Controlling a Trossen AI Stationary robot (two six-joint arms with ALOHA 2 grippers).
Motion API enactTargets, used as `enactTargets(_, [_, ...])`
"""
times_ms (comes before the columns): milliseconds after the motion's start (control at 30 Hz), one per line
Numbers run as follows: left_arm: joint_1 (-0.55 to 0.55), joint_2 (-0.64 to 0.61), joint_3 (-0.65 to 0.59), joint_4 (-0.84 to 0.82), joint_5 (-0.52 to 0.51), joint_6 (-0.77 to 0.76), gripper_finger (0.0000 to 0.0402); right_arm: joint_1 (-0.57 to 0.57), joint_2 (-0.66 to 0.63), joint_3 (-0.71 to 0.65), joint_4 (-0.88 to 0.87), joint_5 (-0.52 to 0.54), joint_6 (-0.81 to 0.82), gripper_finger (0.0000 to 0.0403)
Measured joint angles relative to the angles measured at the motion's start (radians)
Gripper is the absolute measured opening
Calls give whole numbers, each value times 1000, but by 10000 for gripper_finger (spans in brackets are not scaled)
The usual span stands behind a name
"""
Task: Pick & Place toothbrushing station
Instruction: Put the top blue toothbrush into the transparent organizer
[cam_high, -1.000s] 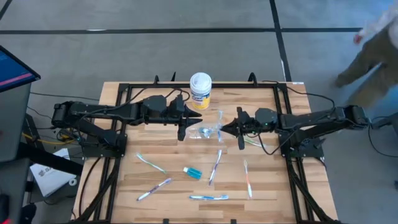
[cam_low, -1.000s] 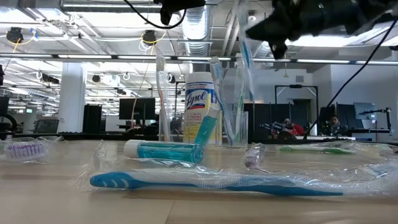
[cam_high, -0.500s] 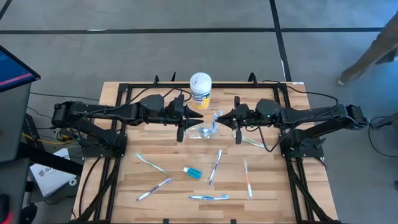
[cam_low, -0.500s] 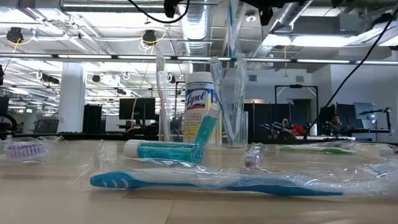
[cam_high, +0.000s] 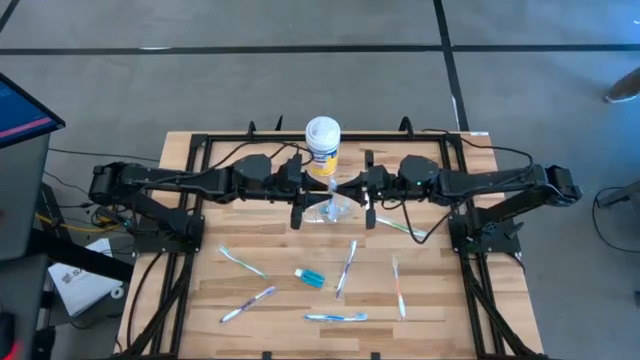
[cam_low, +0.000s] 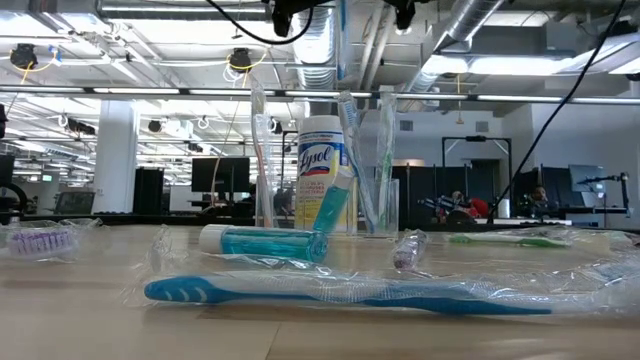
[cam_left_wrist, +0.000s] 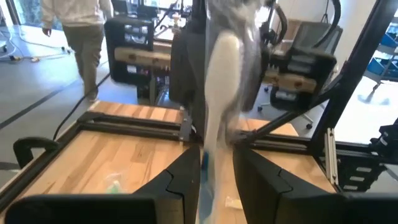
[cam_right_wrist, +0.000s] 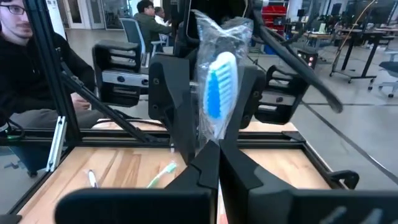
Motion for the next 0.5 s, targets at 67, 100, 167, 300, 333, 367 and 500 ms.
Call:
enactTargets(67, [0,0,0,-1,0,1,90,-1,1,4,-3,-1,-6,0])
enactTargets(100, [0,0,0,0,3,5,90,-4,0,5,0,-1,-7,0])
enactTargets(167, [0,0,0,3,20,7,90,-7,0,5,-4,-3,-6,0])
enactTargets(300, [0,0,0,11,34,8,81,-7,0,5,-8,-3,-2,0])
enactTargets(333, [0,0,0,11,34,8,76,-7,0,5,-8,-3,-2,0])
enactTargets(367, [2,0,0,10,34,8,68,-7,0,5,-9,-3,-2,0])
enactTargets(500, [2,0,0,11,33,36,28,-7,0,5,-7,-4,-1,0])
